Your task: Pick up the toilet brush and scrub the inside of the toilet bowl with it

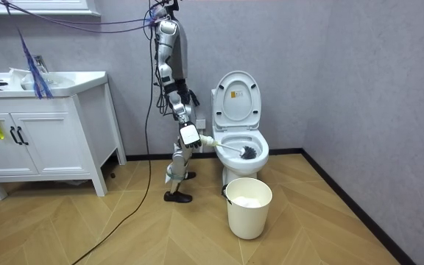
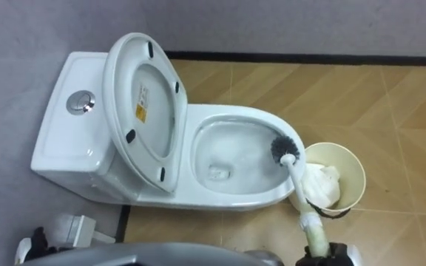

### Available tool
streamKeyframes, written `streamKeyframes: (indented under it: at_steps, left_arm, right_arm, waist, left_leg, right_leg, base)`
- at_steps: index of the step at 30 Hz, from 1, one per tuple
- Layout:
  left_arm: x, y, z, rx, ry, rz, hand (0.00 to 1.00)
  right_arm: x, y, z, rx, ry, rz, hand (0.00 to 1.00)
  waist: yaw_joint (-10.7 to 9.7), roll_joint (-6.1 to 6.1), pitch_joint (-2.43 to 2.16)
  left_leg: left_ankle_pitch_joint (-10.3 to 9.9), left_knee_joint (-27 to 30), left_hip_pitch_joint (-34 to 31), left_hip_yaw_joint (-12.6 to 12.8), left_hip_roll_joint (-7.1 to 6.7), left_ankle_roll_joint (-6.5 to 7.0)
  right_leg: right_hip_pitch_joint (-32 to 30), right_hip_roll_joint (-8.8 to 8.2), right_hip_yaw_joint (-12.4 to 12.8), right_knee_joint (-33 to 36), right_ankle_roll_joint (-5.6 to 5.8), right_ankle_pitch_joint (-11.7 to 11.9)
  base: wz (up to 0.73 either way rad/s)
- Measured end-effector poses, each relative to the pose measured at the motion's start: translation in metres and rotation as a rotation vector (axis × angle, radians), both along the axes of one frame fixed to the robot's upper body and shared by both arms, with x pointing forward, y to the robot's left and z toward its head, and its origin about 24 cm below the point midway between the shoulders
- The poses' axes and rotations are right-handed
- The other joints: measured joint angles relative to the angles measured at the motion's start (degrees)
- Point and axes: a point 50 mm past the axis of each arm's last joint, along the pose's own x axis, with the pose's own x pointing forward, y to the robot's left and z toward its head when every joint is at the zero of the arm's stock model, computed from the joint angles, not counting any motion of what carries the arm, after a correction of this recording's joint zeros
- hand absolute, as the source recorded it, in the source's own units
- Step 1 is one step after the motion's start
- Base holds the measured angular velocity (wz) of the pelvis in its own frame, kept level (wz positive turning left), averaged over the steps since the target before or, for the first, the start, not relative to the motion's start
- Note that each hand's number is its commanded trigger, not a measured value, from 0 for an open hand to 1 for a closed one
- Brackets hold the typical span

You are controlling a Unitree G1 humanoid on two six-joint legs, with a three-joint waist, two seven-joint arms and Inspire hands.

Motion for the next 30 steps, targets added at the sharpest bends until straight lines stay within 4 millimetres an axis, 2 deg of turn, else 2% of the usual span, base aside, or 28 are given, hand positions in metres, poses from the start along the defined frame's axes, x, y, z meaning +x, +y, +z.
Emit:
streamKeyframes:
  at_steps: [12, 20, 28, 29, 30]
  left_arm:
    - [0.001, -0.003, 0.000, 0.005, -0.006, -0.028, 0.00]
    - [-0.004, 0.000, -0.001, 0.006, -0.007, -0.003, 0.00]
    - [-0.002, 0.001, -0.001, -0.001, -0.015, 0.003, 0.00]
    - [-0.002, 0.001, -0.001, -0.003, -0.016, 0.002, 0.00]
    - [-0.002, 0.001, -0.001, -0.003, -0.016, 0.001, 0.00]
  right_arm:
    - [0.006, 0.000, 0.002, -0.041, -0.049, -0.021, 1.00]
    - [0.010, -0.014, 0.009, -0.157, -0.134, -0.213, 1.00]
    - [0.026, -0.020, 0.018, -0.220, -0.230, -0.251, 1.00]
    - [0.028, -0.020, 0.019, -0.229, -0.245, -0.253, 0.23]
    - [0.029, -0.021, 0.020, -0.231, -0.250, -0.254, 0.00]
  waist:
    - [-0.8, -0.39, -0.07]
    - [-1.3, -1.22, -0.02]
    - [-1.5, -1.02, -0.10]
    - [-1.5, -1.00, -0.17]
    - [-1.5, -1.00, -0.17]
  left_leg:
    - [0.0, -0.5, 1.2, 0.3, -0.11, -0.01]
    - [0.0, -1.0, 1.3, 0.6, -0.11, -0.06]
    - [-0.1, -1.2, 1.1, 0.6, -0.17, -0.10]
    - [-0.1, -1.2, 1.1, 0.6, -0.17, -0.10]
    - [-0.1, -1.2, 1.1, 0.6, -0.17, -0.10]
  right_leg:
    - [0.7, 0.02, 1.1, -0.1, 0.01, 0.0]
    - [0.5, 0.18, 1.6, -0.7, 0.10, 0.1]
    - [0.3, 0.24, 1.7, -1.0, 0.14, 0.3]
    - [0.4, 0.24, 1.7, -1.0, 0.11, 0.3]
    - [0.4, 0.24, 1.6, -0.9, 0.10, 0.3]
  base:
    - [-0.03]
    - [-0.03]
    - [-0.01]
    - [0.00]
    - [0.00]
